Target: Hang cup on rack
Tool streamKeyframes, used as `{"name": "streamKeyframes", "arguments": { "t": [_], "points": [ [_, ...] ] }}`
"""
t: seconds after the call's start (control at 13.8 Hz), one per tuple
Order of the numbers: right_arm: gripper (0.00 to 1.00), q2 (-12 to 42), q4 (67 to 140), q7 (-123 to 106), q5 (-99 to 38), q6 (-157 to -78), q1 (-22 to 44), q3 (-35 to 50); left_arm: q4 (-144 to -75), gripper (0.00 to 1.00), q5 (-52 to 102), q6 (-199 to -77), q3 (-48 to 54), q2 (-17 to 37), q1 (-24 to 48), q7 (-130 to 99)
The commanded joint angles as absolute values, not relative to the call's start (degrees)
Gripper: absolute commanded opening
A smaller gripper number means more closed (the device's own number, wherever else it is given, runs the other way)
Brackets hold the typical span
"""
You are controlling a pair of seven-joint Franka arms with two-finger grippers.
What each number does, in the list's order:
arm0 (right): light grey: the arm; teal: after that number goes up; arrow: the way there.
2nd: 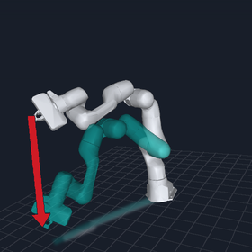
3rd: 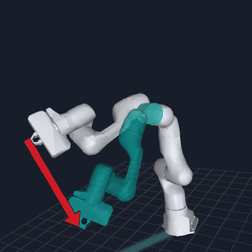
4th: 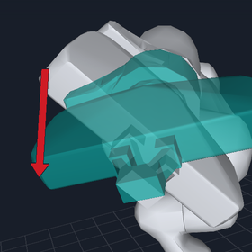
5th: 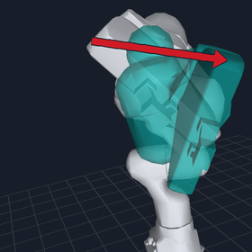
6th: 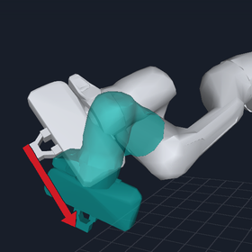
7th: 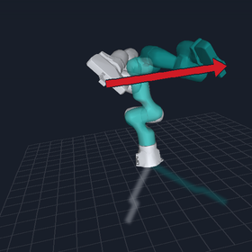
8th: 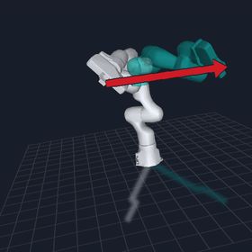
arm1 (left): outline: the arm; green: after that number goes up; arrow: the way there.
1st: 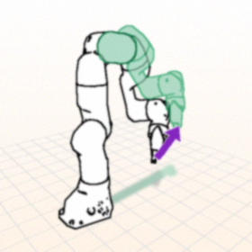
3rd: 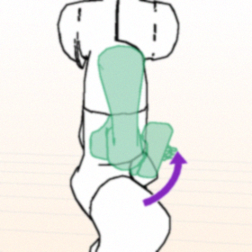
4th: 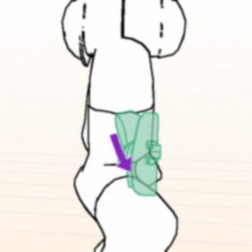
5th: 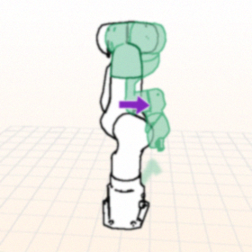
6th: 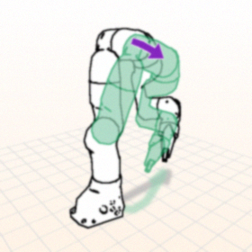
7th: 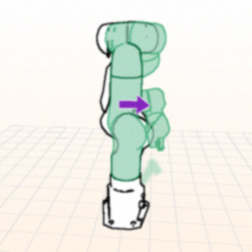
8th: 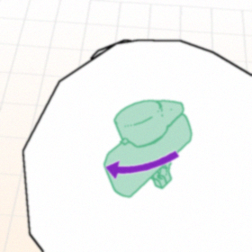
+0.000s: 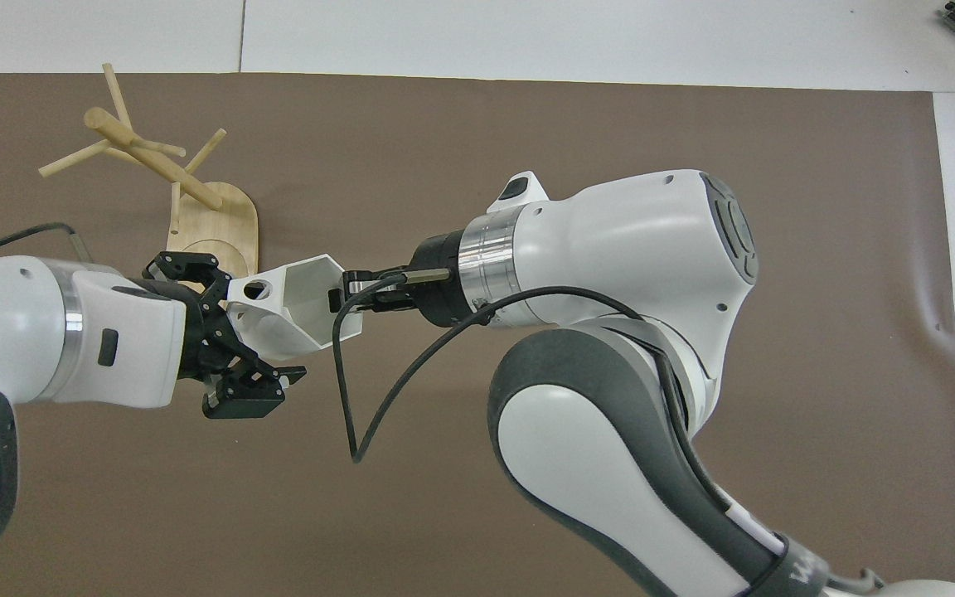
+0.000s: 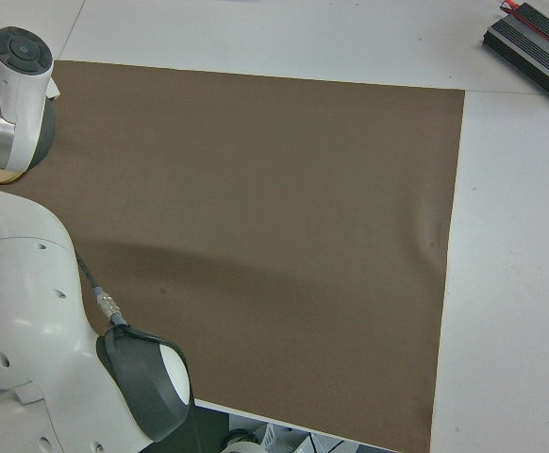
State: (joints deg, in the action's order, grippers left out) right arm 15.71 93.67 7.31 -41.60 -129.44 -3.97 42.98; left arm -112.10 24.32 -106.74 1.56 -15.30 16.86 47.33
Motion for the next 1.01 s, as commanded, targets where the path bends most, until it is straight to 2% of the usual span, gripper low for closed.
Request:
{"name": "streamKeyframes", "arguments": {
  "t": [0.0, 0.51, 0.94],
  "points": [
    [0.00, 16.9, 92.3, 8.5, -41.9, -130.1, -4.2, 43.6, -112.3, 1.00, 24.7, -102.8, 1.5, -18.5, 16.0, 46.4],
    [0.00, 16.9, 92.3, 4.8, -41.2, -128.1, -5.0, 43.3, -112.8, 1.00, 20.8, -98.4, 1.7, -20.5, 11.5, 40.4],
    [0.00, 17.1, 92.2, 3.5, -46.4, -127.5, -6.0, 42.6, -115.4, 1.00, 16.2, -97.7, 1.8, -22.3, 9.4, 9.5]
  ]
}}
